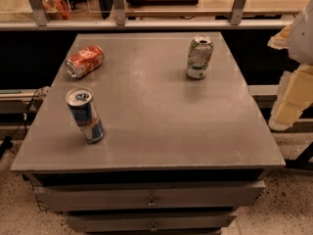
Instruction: Move 7up can near redbull can
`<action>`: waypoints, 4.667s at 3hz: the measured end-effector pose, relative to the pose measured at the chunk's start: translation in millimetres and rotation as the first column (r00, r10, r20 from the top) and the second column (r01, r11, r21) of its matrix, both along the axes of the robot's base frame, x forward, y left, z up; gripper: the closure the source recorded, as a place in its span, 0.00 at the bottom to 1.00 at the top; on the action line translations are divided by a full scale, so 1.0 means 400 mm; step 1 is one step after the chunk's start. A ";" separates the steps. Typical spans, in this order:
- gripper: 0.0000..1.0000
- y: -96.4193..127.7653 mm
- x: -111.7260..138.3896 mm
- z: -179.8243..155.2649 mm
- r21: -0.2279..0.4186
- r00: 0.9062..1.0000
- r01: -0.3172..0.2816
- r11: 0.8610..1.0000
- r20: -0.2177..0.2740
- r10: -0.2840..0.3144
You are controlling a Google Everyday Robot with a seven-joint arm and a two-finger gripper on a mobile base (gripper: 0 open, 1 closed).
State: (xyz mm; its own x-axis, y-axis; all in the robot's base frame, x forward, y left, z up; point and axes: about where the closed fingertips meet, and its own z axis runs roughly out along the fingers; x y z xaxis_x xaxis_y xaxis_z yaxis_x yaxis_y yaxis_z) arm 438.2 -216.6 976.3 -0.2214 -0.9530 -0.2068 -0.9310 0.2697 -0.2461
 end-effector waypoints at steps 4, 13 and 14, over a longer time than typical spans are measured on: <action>0.00 0.141 0.404 -0.086 0.446 0.992 0.075 0.892 0.060 -0.113; 0.93 0.265 0.558 -0.131 0.813 0.983 0.097 0.574 0.014 -0.186; 1.00 0.306 0.447 -0.095 0.846 1.000 0.021 0.532 -0.008 -0.027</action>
Offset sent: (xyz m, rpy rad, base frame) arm 0.1273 0.0497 -0.0311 0.3642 -0.0707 -0.0096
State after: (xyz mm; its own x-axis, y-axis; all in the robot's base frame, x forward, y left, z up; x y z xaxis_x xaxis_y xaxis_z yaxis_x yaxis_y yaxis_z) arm 617.0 -94.0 938.4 -0.2375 -0.3265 -0.9149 -0.9205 0.3766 0.1045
